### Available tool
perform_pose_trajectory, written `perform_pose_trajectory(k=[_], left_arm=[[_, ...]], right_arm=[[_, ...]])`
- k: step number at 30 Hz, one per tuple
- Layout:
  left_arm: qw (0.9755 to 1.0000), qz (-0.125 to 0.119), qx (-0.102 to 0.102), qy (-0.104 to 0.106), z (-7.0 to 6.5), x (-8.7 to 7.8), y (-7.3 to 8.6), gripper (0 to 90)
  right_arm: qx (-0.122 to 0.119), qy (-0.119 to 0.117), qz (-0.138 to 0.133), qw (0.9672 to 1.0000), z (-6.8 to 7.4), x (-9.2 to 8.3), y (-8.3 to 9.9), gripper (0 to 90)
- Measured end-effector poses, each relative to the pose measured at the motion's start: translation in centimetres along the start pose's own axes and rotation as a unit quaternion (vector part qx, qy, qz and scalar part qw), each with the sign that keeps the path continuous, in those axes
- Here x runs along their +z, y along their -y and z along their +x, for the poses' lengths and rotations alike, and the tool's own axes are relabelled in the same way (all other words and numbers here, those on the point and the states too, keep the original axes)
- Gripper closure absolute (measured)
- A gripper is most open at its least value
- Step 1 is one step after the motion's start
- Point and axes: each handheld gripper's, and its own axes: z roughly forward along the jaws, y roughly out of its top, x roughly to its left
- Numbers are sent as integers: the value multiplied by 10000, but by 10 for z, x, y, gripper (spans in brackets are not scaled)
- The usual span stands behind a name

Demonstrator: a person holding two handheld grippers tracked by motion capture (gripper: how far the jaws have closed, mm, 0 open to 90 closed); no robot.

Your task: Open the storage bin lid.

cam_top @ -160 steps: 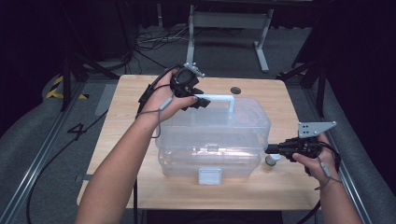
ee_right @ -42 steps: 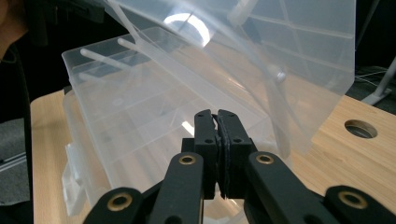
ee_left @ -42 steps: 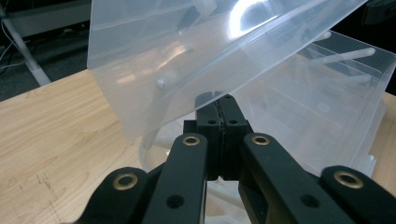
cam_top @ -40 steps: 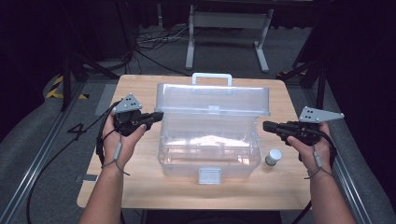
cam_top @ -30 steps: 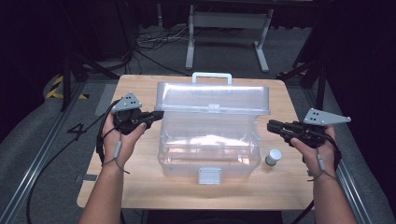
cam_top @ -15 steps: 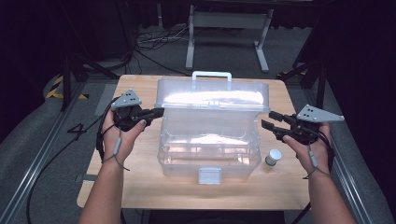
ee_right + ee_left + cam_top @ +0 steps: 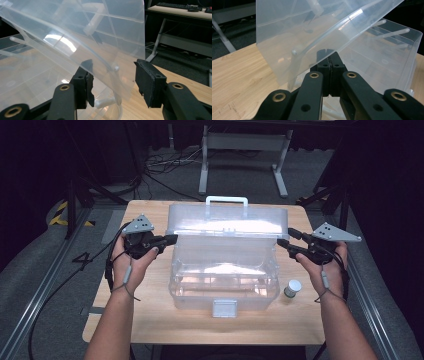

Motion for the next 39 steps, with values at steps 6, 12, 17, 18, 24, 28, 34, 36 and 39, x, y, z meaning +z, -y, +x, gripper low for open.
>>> perform_pose_trajectory(k=[6,12,17,18,24,28,34,36,39], left_arm=[[10000,12,8,-3,-1,0,0,899],[10000,-2,-2,7,-1,0,0,899],[10000,6,-1,18,-1,0,0,899],[10000,3,0,21,-1,0,0,899],[10000,0,10,29,-1,0,1,899],[10000,24,13,17,-1,0,1,899],[10000,38,3,-13,-1,-4,3,896],[10000,87,11,-7,-1,-4,4,891],[9998,176,55,2,-2,-5,6,876]], right_arm=[[-55,151,-81,9998,3,6,-5,485],[-13,229,-133,9996,5,11,-6,482],[-35,309,-150,9994,7,16,-7,482],[-26,319,-154,9994,8,17,-7,483],[-87,418,-174,9989,9,20,-8,475],[-43,426,-194,9989,8,21,-8,474],[-74,523,-216,9984,9,22,-9,487],[-92,561,-227,9981,10,22,-10,487],[-98,595,-247,9979,10,22,-10,494]])
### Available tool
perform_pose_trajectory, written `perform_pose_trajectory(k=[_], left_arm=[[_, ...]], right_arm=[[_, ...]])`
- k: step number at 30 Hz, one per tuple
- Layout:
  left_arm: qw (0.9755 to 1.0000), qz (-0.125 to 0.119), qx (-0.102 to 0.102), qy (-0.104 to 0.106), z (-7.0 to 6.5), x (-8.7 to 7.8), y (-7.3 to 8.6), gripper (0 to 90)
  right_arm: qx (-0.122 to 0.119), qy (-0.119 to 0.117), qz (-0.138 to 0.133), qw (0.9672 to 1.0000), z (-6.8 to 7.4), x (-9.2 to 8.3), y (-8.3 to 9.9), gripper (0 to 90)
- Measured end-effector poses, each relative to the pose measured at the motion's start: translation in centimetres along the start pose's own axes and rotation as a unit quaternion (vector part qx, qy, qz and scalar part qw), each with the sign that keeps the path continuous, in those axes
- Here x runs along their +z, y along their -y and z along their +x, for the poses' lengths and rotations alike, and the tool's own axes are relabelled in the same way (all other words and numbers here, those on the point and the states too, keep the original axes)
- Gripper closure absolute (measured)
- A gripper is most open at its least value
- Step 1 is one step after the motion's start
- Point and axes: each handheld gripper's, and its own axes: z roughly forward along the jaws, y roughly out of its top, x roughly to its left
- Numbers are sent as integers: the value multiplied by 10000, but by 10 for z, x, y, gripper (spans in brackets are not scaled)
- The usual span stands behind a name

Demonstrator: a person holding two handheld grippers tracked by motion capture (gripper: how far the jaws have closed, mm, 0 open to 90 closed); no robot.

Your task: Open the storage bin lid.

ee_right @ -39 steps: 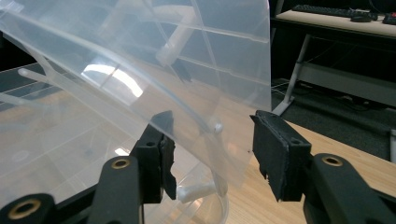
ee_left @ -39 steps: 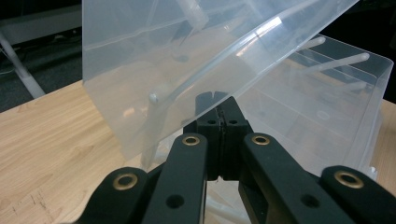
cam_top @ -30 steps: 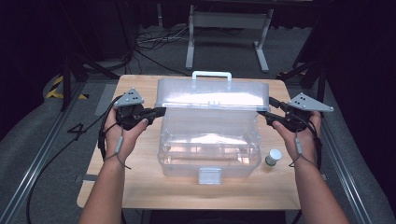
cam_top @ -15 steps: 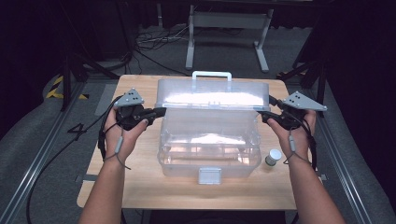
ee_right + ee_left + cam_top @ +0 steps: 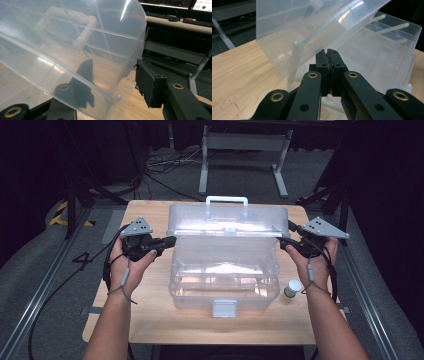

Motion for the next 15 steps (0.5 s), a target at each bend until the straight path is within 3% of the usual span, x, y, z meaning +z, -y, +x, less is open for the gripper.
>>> perform_pose_trajectory(k=[2,8,15], left_arm=[[10000,39,41,-40,-2,-1,1,871],[9999,-11,27,103,-6,-11,4,842],[9996,155,44,243,-12,-21,12,804]], right_arm=[[0,27,-20,10000,0,0,0,499],[30,124,-56,9999,0,2,-2,510],[63,278,-281,9992,2,3,-5,520]])
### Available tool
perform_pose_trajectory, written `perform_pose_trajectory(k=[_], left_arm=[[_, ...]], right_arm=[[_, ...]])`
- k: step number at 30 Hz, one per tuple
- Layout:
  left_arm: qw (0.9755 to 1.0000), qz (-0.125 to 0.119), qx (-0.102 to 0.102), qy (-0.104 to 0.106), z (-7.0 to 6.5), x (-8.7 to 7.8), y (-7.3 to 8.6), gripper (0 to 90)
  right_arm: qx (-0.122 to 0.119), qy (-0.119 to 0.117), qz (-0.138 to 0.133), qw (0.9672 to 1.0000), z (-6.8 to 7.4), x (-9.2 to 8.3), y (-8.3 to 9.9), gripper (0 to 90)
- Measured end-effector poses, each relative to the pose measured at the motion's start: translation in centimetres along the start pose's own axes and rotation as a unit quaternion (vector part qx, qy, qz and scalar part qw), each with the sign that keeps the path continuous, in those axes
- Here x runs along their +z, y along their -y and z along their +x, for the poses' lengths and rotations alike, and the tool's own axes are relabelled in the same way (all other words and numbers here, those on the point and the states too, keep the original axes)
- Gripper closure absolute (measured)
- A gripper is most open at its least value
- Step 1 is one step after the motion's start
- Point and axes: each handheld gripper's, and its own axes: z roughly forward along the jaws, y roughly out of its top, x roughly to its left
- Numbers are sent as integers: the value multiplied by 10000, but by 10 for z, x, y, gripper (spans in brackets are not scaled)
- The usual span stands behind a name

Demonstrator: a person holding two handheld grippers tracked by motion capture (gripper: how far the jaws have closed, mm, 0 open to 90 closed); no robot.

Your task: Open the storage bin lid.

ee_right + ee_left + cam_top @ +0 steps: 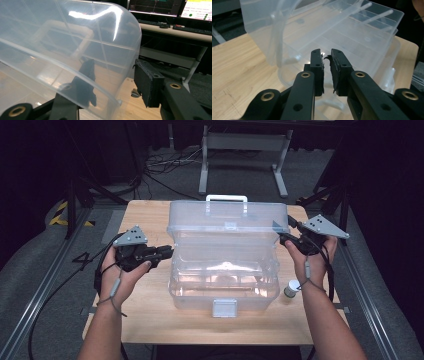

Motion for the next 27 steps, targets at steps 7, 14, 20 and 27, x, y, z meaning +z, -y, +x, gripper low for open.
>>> perform_pose_trajectory(k=[7,14,20,27], left_arm=[[9998,176,-52,78,-3,-9,11,790],[9987,445,-95,210,-6,-7,25,779],[9974,645,-196,244,-12,-2,34,770],[9962,731,-254,401,-13,-4,43,745]], right_arm=[[50,173,-100,9998,0,4,-2,554],[-36,454,-93,9989,0,7,-4,683],[91,586,10,9982,-1,9,-6,734],[195,599,76,9980,-3,13,-9,739]])
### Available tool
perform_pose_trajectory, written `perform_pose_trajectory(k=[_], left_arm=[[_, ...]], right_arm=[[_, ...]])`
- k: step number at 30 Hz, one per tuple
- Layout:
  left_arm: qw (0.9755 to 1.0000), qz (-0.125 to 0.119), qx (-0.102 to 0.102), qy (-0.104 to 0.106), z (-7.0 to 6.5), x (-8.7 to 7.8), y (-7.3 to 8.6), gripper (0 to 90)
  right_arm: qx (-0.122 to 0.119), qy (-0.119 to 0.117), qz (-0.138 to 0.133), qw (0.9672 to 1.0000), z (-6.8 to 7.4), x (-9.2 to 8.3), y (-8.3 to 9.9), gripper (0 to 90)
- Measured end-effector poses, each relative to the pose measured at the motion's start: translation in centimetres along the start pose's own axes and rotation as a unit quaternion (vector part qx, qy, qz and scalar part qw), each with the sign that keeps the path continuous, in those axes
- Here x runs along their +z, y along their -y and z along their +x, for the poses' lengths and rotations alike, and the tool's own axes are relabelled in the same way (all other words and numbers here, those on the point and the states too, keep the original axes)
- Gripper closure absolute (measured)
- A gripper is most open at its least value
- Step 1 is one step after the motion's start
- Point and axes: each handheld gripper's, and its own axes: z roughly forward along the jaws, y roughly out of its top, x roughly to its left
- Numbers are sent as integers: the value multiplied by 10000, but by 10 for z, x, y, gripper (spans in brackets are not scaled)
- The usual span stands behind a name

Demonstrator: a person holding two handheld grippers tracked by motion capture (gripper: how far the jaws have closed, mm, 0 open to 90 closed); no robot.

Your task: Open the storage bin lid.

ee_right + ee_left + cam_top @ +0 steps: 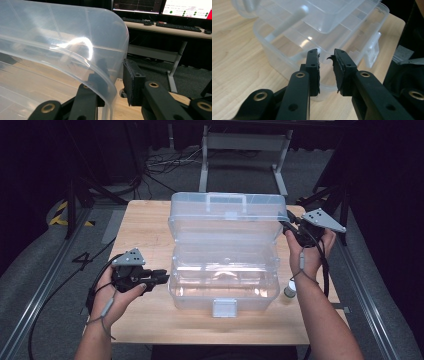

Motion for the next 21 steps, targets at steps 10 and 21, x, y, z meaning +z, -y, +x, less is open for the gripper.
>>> perform_pose_trajectory(k=[10,21], left_arm=[[9987,327,158,368,-5,14,0,709],[9943,707,294,745,-10,38,3,698]], right_arm=[[76,-59,71,9999,-3,4,-3,737],[224,-160,117,9996,-7,8,-4,734]])
